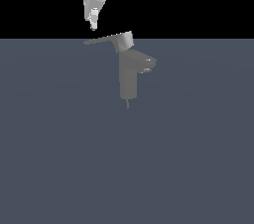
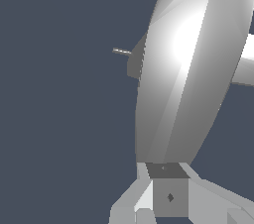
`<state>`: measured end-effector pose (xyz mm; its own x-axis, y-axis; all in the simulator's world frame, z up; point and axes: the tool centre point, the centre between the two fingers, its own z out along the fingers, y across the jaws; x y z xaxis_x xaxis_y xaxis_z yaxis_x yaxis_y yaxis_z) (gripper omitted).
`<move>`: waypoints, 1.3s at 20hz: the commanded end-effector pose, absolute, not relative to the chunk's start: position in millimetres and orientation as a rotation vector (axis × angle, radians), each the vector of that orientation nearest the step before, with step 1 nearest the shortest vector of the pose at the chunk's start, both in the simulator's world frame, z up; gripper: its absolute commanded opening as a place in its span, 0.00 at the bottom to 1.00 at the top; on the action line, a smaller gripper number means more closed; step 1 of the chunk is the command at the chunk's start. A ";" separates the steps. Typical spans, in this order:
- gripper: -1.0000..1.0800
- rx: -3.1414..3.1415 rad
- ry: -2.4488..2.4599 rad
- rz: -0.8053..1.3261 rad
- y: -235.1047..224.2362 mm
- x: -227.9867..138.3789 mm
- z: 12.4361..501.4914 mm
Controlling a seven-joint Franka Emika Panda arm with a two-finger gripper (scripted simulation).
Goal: Turn on the faucet by rotating a designated handle.
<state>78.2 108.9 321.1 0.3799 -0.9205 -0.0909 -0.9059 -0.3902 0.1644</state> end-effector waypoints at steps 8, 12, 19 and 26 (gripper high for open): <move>0.00 2.364 -1.835 -0.198 126.9 105.2 274.5; 0.00 2.331 -1.861 -0.184 130.8 109.7 264.9; 0.00 2.320 -1.870 -0.180 132.0 111.1 261.7; 0.00 2.321 -1.868 -0.181 130.2 99.6 263.8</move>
